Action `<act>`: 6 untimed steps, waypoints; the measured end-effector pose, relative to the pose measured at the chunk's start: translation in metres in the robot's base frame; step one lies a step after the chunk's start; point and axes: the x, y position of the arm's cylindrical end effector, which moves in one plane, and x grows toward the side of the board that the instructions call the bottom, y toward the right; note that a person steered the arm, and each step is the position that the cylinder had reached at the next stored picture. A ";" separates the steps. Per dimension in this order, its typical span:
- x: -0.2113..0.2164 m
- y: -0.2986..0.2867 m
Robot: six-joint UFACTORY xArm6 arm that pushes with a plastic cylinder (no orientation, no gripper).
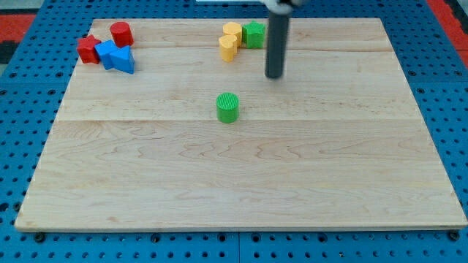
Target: Slide the green circle to the group of blocks
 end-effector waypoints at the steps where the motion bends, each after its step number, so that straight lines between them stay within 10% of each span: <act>1: 0.076 -0.034; 3: -0.021 -0.068; 5: 0.044 -0.105; 6: -0.021 -0.099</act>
